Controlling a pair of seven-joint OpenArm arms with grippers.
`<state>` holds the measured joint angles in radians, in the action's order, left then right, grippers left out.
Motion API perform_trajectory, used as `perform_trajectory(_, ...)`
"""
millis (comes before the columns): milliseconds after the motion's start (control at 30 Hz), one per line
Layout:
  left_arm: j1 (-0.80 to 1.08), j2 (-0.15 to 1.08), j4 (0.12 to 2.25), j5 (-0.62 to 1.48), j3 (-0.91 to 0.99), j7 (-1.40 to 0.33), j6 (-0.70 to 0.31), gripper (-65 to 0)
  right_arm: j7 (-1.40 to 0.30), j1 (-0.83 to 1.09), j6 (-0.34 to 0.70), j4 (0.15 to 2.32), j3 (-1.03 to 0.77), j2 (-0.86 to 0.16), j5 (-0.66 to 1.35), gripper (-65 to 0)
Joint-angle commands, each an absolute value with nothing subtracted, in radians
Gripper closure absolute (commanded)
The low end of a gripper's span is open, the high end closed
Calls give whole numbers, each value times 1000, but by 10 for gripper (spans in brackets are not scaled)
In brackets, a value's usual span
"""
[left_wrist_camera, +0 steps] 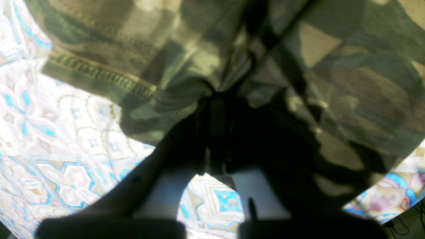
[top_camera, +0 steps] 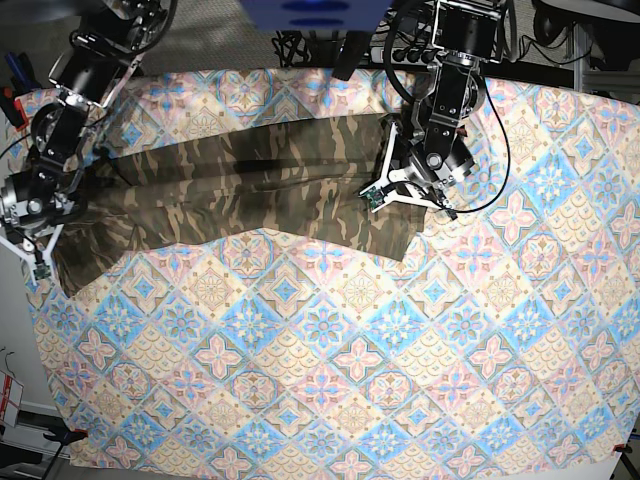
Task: Fold the T-shirt properly
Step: 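Hold the shirt strip with both grippers and smooth it flat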
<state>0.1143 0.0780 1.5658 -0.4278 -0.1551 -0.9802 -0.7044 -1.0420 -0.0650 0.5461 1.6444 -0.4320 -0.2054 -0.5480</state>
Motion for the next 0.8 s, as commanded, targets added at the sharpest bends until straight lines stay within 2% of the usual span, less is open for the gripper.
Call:
perform_trajectory(0,108,82,1573,-455,-153,-1004,-698,-1,-1049,-70,538,1636,-421,-225,-570,-22)
perform_trajectory(267,108,84,1573,-455,-153,-1004,-698,-1,-1035,-114,535,1488,-332,-223,-567,-20)
perform_trajectory(500,110,84,1573,-455,-153,-1004,-698,-1,-894,-137,535,1419,-341,-193,-570,-22)
perform_trajectory(767,117,85,1573,-456,-151,-1004,-698,-1,-826,-255,533,1158,-340,-193,-570,-23)
